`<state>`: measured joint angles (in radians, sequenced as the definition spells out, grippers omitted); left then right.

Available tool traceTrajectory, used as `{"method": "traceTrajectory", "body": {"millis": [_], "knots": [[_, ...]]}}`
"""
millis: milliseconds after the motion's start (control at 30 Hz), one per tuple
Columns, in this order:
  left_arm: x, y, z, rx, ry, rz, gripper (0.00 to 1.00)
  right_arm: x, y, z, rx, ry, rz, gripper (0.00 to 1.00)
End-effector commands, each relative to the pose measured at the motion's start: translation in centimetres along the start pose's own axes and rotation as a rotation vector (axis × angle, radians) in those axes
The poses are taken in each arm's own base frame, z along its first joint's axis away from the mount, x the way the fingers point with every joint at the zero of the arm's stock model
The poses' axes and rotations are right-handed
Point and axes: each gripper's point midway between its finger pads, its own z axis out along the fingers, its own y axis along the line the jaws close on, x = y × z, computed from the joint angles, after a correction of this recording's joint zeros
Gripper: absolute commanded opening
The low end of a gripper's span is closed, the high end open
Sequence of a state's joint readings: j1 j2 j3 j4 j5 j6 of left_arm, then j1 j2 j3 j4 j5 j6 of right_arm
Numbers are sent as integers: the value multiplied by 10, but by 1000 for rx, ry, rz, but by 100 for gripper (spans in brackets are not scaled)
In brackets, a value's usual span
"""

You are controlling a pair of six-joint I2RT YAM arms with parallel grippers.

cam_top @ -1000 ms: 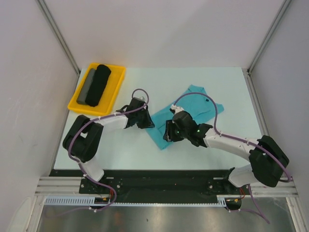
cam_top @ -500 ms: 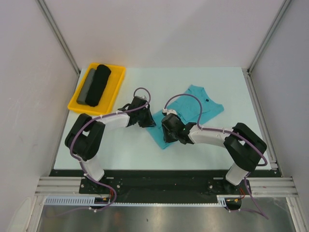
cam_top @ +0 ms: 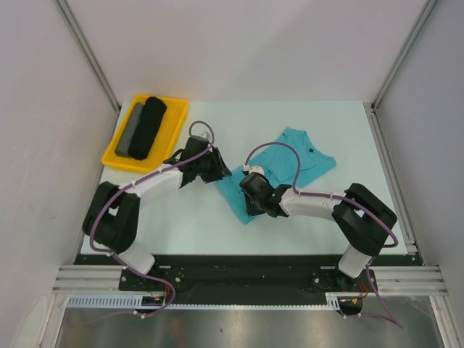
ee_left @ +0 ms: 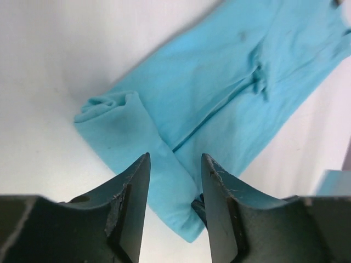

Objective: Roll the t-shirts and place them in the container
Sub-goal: Roll the T-shirt to the center of the board.

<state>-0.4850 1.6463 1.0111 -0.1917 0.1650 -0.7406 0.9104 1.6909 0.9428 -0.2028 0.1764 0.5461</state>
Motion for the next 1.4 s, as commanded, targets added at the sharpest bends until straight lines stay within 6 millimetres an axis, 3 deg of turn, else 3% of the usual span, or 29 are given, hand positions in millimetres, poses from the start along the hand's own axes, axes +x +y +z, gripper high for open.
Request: {"method": "traceTrajectory", "body": {"millis": [0,133,300,500,800,1133,1233,1333,1367], "knots": [[-16,1,-35,42,-82,-21,48,7,-6,3,35,33,-6,20],[-1,25,-34,22,-77,-68,50,7,-4,4,23,38,-3,19],[10,30,-19,47,-58,-105,53,8,-5,5,25,41,-1,19],[5,31,-2,76,-99,-136,61,7,-5,4,17,41,1,19],[-2,50,23,18,-157,-186,62,4,-4,2,5,38,8,18],[-14,59,31,-80,-191,-149,50,4,1,-4,-30,19,-20,17],[-5,57,34,-113,-151,-127,42,4,5,-6,-45,10,-24,17],[1,63,31,-185,-135,-105,25,5,7,-9,-55,2,-31,17],[4,62,28,-196,-128,-91,24,4,9,-12,-62,-3,-37,17]]}}
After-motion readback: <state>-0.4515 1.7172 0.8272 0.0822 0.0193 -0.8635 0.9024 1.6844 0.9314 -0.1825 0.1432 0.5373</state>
